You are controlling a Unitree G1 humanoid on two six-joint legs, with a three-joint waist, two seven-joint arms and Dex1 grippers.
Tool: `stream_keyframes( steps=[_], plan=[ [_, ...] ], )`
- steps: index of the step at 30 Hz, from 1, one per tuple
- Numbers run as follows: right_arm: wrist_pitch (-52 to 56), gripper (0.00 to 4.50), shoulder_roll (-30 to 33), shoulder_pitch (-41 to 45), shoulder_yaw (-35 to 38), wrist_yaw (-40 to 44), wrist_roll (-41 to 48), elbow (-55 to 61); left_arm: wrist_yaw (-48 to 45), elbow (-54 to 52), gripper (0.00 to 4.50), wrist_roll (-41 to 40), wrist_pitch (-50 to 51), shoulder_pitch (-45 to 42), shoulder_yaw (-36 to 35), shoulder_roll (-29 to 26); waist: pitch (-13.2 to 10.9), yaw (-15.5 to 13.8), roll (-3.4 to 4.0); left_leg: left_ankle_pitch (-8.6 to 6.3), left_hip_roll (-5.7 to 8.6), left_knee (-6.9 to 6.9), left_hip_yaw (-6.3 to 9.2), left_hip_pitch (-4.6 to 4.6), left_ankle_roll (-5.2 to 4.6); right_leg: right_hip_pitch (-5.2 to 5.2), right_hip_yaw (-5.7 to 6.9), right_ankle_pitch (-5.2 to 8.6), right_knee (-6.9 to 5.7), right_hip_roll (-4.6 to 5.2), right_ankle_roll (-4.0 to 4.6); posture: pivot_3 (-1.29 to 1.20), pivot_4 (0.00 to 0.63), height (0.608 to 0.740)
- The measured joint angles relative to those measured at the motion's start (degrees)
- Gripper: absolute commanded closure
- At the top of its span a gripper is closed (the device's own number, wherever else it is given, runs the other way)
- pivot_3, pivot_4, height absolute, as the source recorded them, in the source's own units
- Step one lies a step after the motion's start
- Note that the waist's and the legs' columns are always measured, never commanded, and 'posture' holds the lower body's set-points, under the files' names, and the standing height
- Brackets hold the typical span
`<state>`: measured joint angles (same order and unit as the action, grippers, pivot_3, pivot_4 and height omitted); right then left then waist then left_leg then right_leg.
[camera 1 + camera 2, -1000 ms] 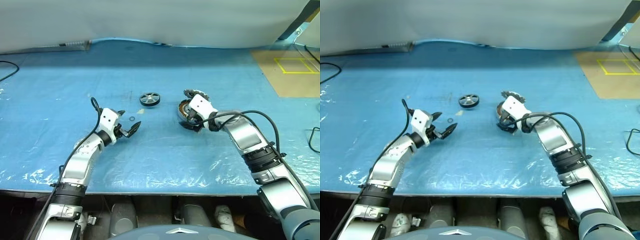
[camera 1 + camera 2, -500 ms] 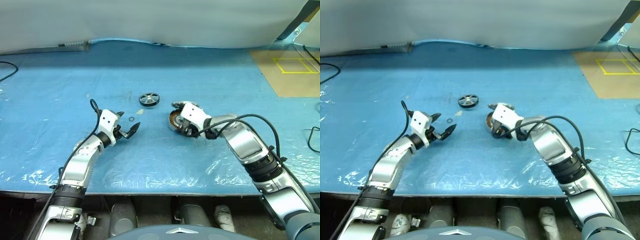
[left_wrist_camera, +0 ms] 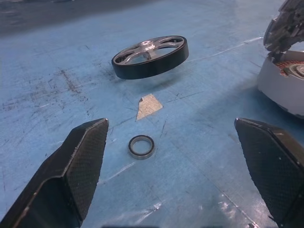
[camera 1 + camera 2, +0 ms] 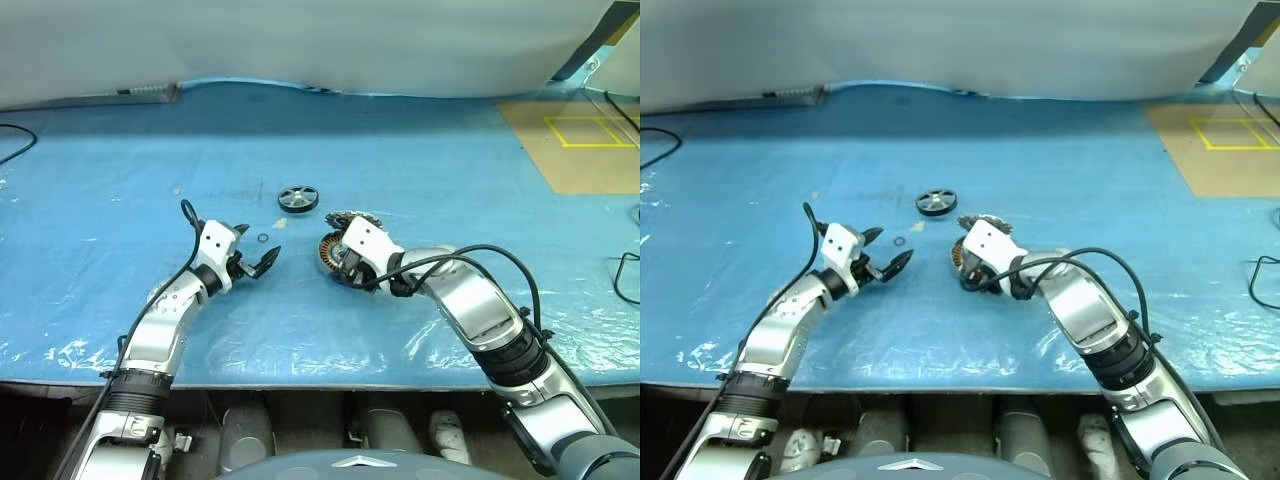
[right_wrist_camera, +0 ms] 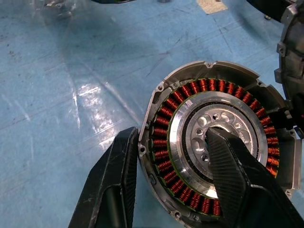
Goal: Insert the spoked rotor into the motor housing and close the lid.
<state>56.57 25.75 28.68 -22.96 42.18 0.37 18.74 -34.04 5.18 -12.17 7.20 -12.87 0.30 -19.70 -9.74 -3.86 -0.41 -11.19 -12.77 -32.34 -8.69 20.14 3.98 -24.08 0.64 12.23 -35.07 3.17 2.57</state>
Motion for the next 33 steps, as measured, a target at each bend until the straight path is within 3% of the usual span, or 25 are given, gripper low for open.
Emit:
stream_keyframes(
  steps=[3,8,16,20,25,33],
  plan=[
    [0.01,2.65,-0.28,0.15,0.0,-0.64,0.13,-0.17,-0.22,0.54,0.0,0.0,-0.41,-0.14,0.01,0.01,0.0,-0.02,0.0,0.0,0.0,0.02,0.0,0.02,0.0,0.0,0.0,0.0,0.02,0.0,0.0,0.0,0.15,0.74],
    [1.85,0.98,0.04,0.45,0.16,-0.56,2.09,0.36,-0.26,0.77,0.0,0.0,-0.48,-0.25,0.02,0.07,-0.01,-0.05,0.02,0.0,0.01,0.03,0.0,0.03,0.0,-0.01,0.0,0.0,0.03,0.0,0.0,0.0,0.15,0.74],
    [12.46,0.98,1.19,5.72,7.96,0.99,10.76,9.56,-0.28,0.81,0.0,0.0,-0.48,-0.27,0.02,0.09,-0.02,-0.12,0.04,0.0,0.01,0.07,0.0,0.05,0.01,-0.03,0.0,0.0,0.06,-0.01,-0.01,0.0,0.15,0.74],
    [12.91,0.98,4.05,2.72,12.3,2.9,15.76,13.4,-0.7,0.84,0.0,-0.03,-0.52,-0.4,0.02,0.1,-0.02,-0.54,0.03,0.0,0.01,0.12,0.01,0.09,0.01,-0.01,0.01,0.0,0.17,0.0,-0.02,0.0,0.15,0.74],
    [-0.22,0.98,9.32,-13.6,15.76,5.64,17.54,14.22,-1.44,1.58,0.0,-0.05,-0.54,-0.9,-0.39,-0.61,-0.02,-1.19,0.04,0.0,0.01,0.16,0.0,0.13,0.01,-0.04,0.02,0.01,0.24,0.0,-0.03,0.0,0.15,0.74],
    [-27.63,0.98,1.02,-27.86,18.17,-0.36,13.57,3.9,-2.21,10.81,0.0,-0.08,-0.1,-8.87,-0.62,-0.41,-0.02,-0.41,0.04,-0.01,0.06,0.0,-0.01,0.14,-0.01,-0.03,-0.02,-0.04,0.21,0.03,-0.16,0.0,0.15,0.74]
  ],
)
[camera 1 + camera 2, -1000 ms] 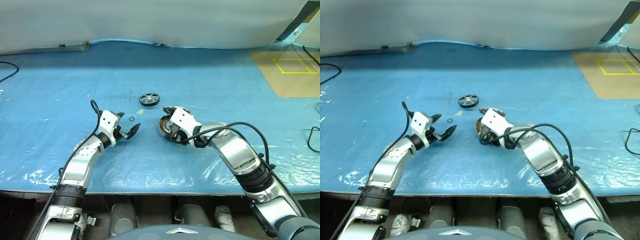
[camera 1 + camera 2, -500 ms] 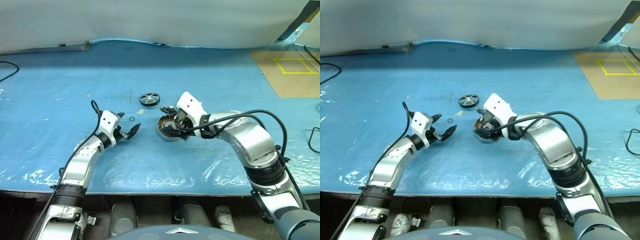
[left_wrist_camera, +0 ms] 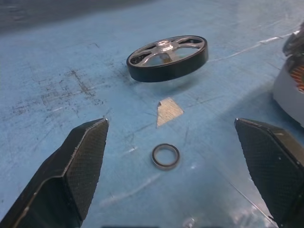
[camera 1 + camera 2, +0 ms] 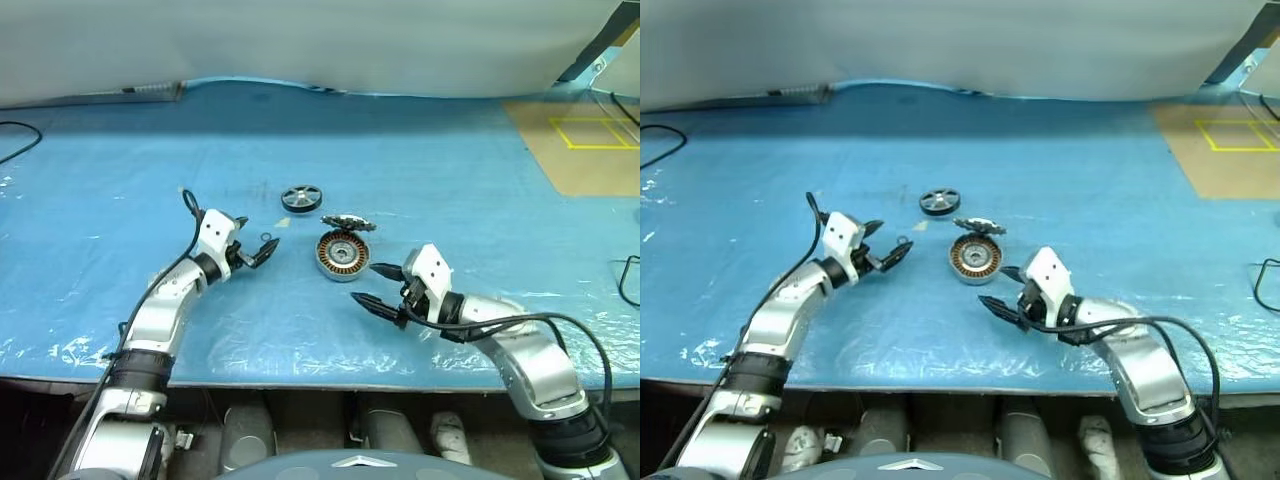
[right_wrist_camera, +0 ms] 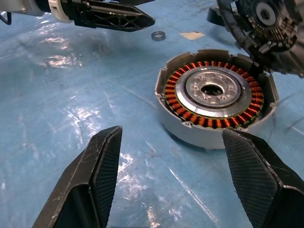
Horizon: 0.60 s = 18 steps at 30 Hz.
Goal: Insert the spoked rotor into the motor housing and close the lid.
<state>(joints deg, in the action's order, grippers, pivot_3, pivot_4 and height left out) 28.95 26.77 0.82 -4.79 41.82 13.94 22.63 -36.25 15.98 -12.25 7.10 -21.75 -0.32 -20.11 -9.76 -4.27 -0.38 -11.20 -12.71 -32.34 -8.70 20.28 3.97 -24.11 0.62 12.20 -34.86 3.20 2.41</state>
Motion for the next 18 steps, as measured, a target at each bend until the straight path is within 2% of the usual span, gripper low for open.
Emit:
stream_keyframes(
  steps=[9,14,15,17,18],
  plan=[
    [-5.49,0.98,-2.3,-1.69,0.05,-4.42,-1.02,-2.28,-1.09,18.03,0.0,4.75,-4.91,-9.23,1.5,0.11,0.0,0.2,0.0,0.01,0.04,0.09,0.15,0.27,0.01,-0.09,0.07,-0.03,0.12,-0.02,0.0,0.0,0.15,0.74],
    [-5.46,0.98,-2.42,-1.81,0.1,-5.97,-0.94,-2.28,-3.23,21.29,0.0,6.15,-8.15,-10.37,2.28,-0.35,0.0,0.14,0.0,0.0,0.04,0.06,0.15,0.26,0.01,-0.04,0.08,-0.02,0.1,0.01,0.0,0.0,0.15,0.74],
    [-5.45,0.94,-2.42,-1.81,0.1,-6.13,-0.92,-2.28,-3.6,21.46,0.37,6.28,-8.52,-10.36,2.32,-0.4,0.0,0.14,0.0,0.0,0.04,0.06,0.15,0.26,0.0,-0.03,0.08,-0.02,0.1,0.01,0.0,0.0,0.15,0.74],
    [-5.28,0.94,-2.42,-1.81,0.1,-6.56,-0.75,-2.28,-4.47,21.57,0.82,6.58,-9.23,-10.23,2.71,-0.59,0.0,0.15,0.0,0.0,0.04,0.06,0.15,0.27,0.0,-0.02,0.08,-0.02,0.09,0.01,0.0,0.0,0.15,0.74],
    [-5.17,0.94,-2.42,-1.81,0.1,-6.7,-0.65,-2.28,-4.77,21.55,1.23,6.87,-9.66,-10.06,3.07,-0.74,0.01,0.17,0.0,0.0,0.03,0.07,0.15,0.27,0.01,-0.01,0.08,-0.02,0.1,0.01,0.01,0.0,0.15,0.74]
  ],
)
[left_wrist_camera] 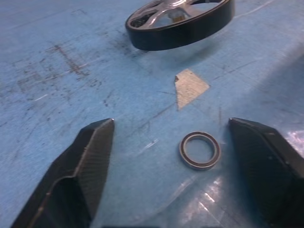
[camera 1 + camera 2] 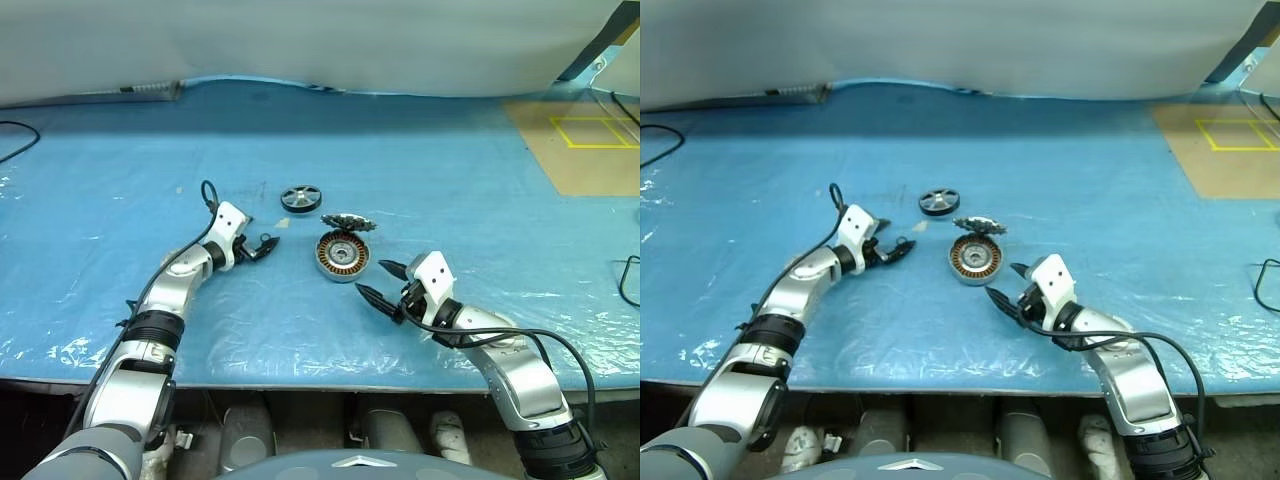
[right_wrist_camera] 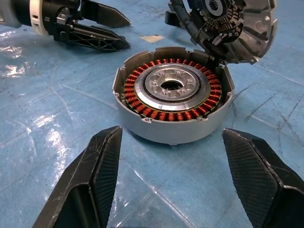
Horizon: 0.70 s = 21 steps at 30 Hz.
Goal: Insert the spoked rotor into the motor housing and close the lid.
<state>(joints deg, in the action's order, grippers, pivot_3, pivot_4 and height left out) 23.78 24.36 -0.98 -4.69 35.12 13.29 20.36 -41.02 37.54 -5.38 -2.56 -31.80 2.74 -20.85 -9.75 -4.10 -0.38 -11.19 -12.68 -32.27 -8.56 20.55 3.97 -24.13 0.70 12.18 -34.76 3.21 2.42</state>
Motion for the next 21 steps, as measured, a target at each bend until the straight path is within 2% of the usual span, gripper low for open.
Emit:
stream_keyframes(
  steps=[7,8,11,14,21],
  plan=[
    [0.3,0.94,0.13,0.01,0.0,-0.27,0.4,0.0,0.27,0.35,3.64,1.93,-1.93,0.26,1.31,-0.49,0.04,0.04,0.06,0.0,-0.01,0.01,-0.03,-0.19,-0.01,0.21,-0.02,0.02,-0.01,0.0,-0.02,0.0,0.15,0.74],
    [0.29,0.94,0.22,0.01,0.0,-0.25,0.41,0.0,0.33,0.41,3.84,2.01,-1.95,0.28,1.31,-0.5,0.04,0.04,0.07,0.0,-0.01,0.02,-0.03,-0.24,-0.01,0.23,-0.03,0.05,-0.01,0.0,-0.07,0.0,0.15,0.74],
    [-0.44,0.94,0.52,-0.09,0.02,0.02,0.37,0.0,0.5,-0.18,3.84,2.22,-1.94,0.69,1.31,-0.65,0.05,0.11,0.08,-0.01,-0.01,0.04,-0.05,-0.33,-0.01,0.25,-0.06,0.18,-0.01,-0.01,-0.29,0.0,0.15,0.74],
    [-4.12,0.94,0.52,-1.79,0.29,0.02,0.13,0.0,-0.24,-2.78,3.84,1.91,-1.08,2.05,1.23,-1.21,0.05,0.1,0.08,-0.01,-0.02,0.11,-0.05,-0.33,-0.01,0.18,-0.05,0.06,0.02,-0.01,-0.03,0.0,0.15,0.74],
    [-10.28,0.94,-1.04,-4.17,1.81,-0.1,0.23,-3.38,-5.85,-12.59,3.84,0.04,7.6,4.12,3.18,-1.31,0.04,-0.01,0.08,-0.01,-0.03,0.09,-0.04,-0.02,-0.01,-0.08,0.02,0.05,0.06,0.01,-0.02,0.0,0.15,0.74]
  ],
)
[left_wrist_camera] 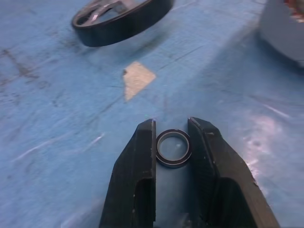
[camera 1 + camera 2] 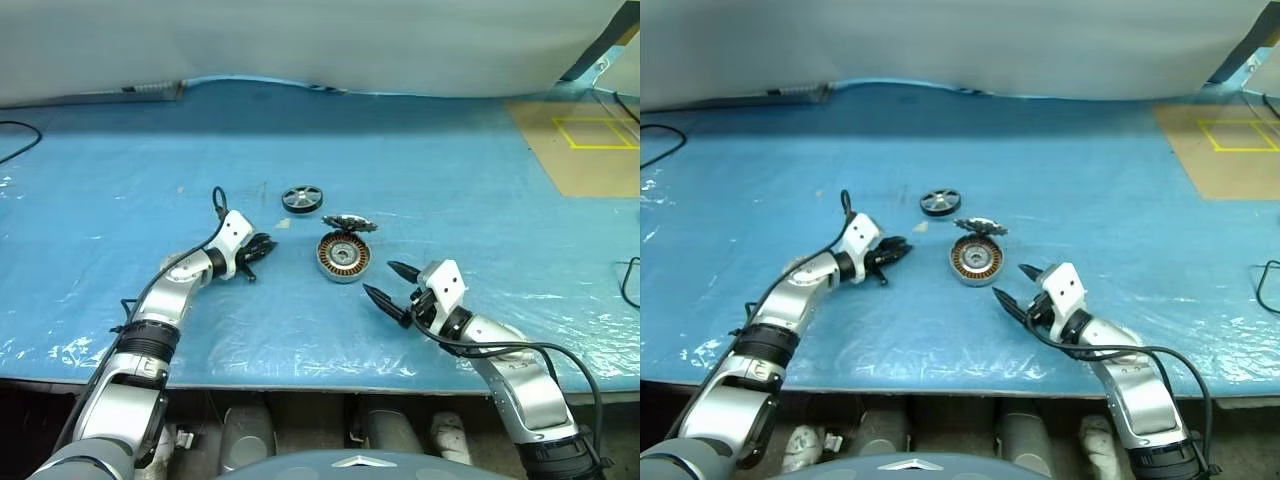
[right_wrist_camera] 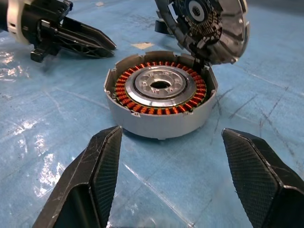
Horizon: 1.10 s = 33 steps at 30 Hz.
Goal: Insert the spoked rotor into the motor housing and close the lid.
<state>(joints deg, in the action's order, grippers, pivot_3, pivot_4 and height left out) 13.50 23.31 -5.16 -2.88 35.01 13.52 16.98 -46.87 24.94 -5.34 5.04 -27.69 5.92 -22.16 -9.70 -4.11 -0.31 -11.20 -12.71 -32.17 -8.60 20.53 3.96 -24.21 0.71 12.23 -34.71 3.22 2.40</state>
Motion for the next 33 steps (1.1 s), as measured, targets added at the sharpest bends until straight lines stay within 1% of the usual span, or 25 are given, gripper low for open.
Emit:
stream_keyframes(
  steps=[3,8,13,17,27,33],
  plan=[
    [-1.65,0.94,-1.28,-0.13,0.02,-0.12,0.05,-1.14,-2.27,-5.98,3.84,-1.01,4.34,0.02,1.32,0.22,0.0,0.05,0.0,0.0,0.0,-0.01,0.0,0.11,0.0,-0.05,0.0,0.0,0.0,0.01,0.0,0.0,0.15,0.74],
    [-3.11,0.94,-1.44,-0.23,-0.26,0.24,-0.07,-2.35,-6.72,-16.7,3.84,-3.99,10.56,-0.11,3.94,0.21,-0.01,0.08,0.01,0.0,0.0,0.02,0.0,0.27,0.0,-0.09,0.01,0.0,0.01,-0.01,0.02,0.0,0.15,0.74],
    [-3.4,0.94,-1.41,-0.24,-0.41,0.88,-0.15,-3.05,-9.74,-21.32,3.84,-5.67,13.76,-0.63,5.91,-0.02,-0.01,0.12,0.01,0.0,0.0,-0.01,-0.01,0.32,0.0,-0.09,0.01,0.0,0.0,0.0,0.01,0.0,0.15,0.74],
    [-4.25,0.94,-1.41,-0.05,-0.46,1.35,-0.25,-4.12,-10.63,-20.8,3.84,-5.12,13.43,-1.8,8.05,0.46,-0.01,0.1,0.01,0.0,0.01,-0.01,-0.01,0.36,0.0,-0.09,0.01,0.0,0.01,0.0,0.01,0.0,0.15,0.74],
    [-5.34,0.94,-1.41,0.52,-0.88,2.42,-0.62,-5.19,-10.02,-9.7,3.84,-0.76,7.31,-7.19,12.07,5.42,-0.01,0.07,0.01,0.01,0.02,-0.03,0.01,0.38,0.0,-0.08,0.02,-0.01,0.0,0.0,0.0,0.0,0.15,0.74],
    [-5.22,0.94,-1.41,0.51,-0.88,2.49,-0.55,-5.19,-8.87,-3.77,3.84,1.41,4.37,-9.02,12.17,7.41,-0.01,0.04,0.01,0.01,0.03,-0.05,0.02,0.39,-0.01,-0.09,0.02,-0.02,-0.01,0.0,0.0,0.0,0.15,0.74]
  ],
)
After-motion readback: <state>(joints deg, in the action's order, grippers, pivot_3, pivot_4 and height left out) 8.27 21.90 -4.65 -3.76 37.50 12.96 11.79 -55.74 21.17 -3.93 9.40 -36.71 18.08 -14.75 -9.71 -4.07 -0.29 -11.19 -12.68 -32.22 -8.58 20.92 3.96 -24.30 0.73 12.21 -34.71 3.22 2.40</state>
